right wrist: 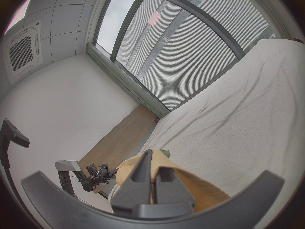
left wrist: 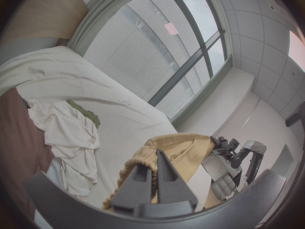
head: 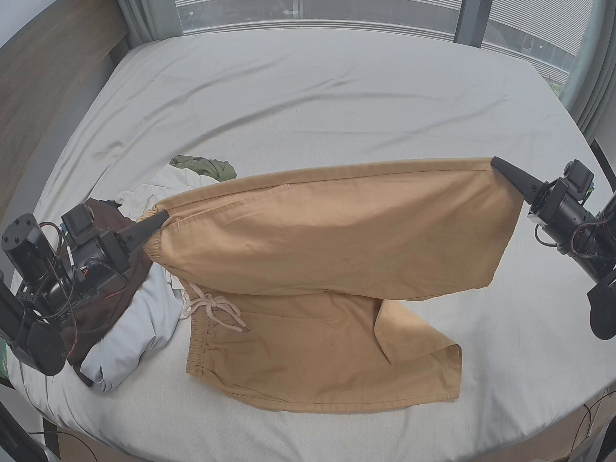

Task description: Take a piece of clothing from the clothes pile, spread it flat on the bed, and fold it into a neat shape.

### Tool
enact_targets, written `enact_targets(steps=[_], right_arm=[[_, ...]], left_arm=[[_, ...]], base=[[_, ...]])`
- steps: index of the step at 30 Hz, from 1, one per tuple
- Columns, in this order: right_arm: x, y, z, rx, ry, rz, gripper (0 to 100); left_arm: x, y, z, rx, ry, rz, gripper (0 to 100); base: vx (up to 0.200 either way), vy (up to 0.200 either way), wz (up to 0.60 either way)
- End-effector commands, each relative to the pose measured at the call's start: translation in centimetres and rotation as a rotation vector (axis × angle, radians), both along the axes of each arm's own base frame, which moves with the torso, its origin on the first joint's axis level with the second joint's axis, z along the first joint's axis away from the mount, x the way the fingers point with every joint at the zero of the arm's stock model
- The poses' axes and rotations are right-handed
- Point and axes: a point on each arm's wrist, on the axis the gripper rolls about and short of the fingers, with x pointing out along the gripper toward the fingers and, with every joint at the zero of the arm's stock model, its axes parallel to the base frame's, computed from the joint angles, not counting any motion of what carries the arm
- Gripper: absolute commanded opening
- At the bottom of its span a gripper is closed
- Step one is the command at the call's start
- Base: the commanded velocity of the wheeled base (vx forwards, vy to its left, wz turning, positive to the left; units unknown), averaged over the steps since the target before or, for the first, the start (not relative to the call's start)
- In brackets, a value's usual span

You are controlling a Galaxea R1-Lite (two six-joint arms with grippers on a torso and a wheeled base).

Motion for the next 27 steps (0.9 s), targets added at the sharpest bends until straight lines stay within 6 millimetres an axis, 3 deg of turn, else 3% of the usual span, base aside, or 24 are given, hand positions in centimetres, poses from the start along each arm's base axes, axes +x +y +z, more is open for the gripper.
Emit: enact_targets(steps=[1,27], right_arm=[[0.2,0.0,-0.2,0.000,0.007,0.001,0],[2.2,-0.3,-2.0,-0.033,0.052,-0.028,0]], left_arm=[[0.1,0.0,0.0,-0.001,0.001,0.005,0],[0.5,-1.3,0.2,0.062,-0.080,0.044,0]], base=[[0.000,0.000,0.00],[0.000,0.000,0.00]])
